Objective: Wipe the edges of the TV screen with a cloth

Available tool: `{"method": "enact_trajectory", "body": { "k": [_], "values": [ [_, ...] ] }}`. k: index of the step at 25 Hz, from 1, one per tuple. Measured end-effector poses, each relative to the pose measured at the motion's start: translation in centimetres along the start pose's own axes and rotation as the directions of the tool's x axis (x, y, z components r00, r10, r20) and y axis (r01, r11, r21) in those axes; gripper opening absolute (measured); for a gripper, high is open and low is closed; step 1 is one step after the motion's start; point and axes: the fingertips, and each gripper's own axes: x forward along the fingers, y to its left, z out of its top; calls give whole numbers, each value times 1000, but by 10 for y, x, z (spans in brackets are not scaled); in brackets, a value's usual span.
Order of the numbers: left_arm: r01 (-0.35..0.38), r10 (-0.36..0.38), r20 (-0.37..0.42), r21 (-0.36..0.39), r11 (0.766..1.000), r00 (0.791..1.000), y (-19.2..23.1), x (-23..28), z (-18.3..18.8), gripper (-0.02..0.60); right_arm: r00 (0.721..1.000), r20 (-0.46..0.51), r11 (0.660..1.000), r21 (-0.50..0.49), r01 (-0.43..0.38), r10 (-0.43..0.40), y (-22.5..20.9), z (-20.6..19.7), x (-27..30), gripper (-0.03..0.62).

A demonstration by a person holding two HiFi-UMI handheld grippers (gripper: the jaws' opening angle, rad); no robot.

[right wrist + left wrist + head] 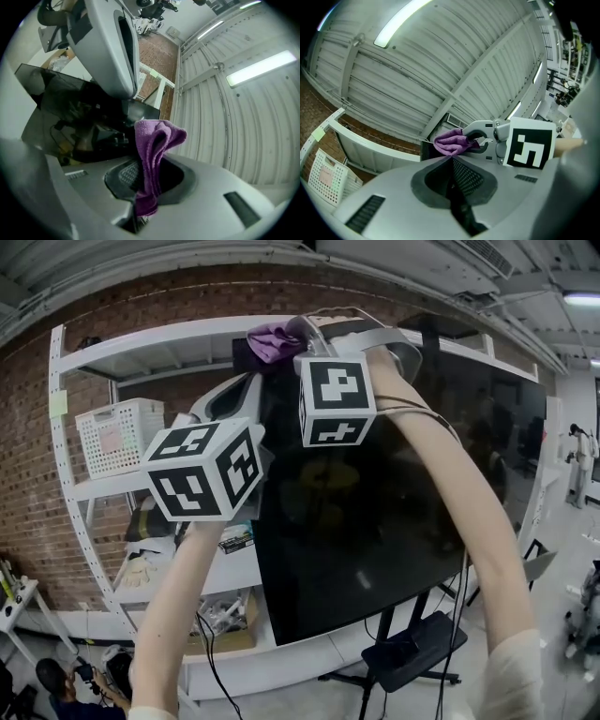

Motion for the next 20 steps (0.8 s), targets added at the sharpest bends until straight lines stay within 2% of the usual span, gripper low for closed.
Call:
{"method": "enact_trajectory", "body": {
  "k": [4, 7, 10, 12, 15, 20],
  "values": [
    [11, -11, 3, -9, 1000, 1000, -36, 28, -10, 21, 998, -39, 998, 30, -51, 53, 10, -53, -1, 49],
    [14, -14, 3, -22, 1000, 1000, -69, 47, -17, 21, 994, -66, 996, 7, -88, 88, 18, -92, -2, 49],
    [19, -19, 5, -19, 1000, 1000, -101, 62, -22, 21, 990, -100, 995, -29, -100, 96, 25, -131, -4, 49],
    [24, -24, -1, -19, 1000, 1000, -116, 72, -27, 21, 988, -117, 995, -19, -101, 98, 27, -153, -5, 49],
    [27, -27, -14, -25, 999, 1000, -131, 87, -40, 21, 988, -116, 995, 10, -99, 100, 34, -175, -6, 49],
    [47, -46, 14, -32, 998, 999, -159, 119, -48, 21, 990, -98, 994, -35, -103, 99, 42, -196, -9, 49]
  ]
}}
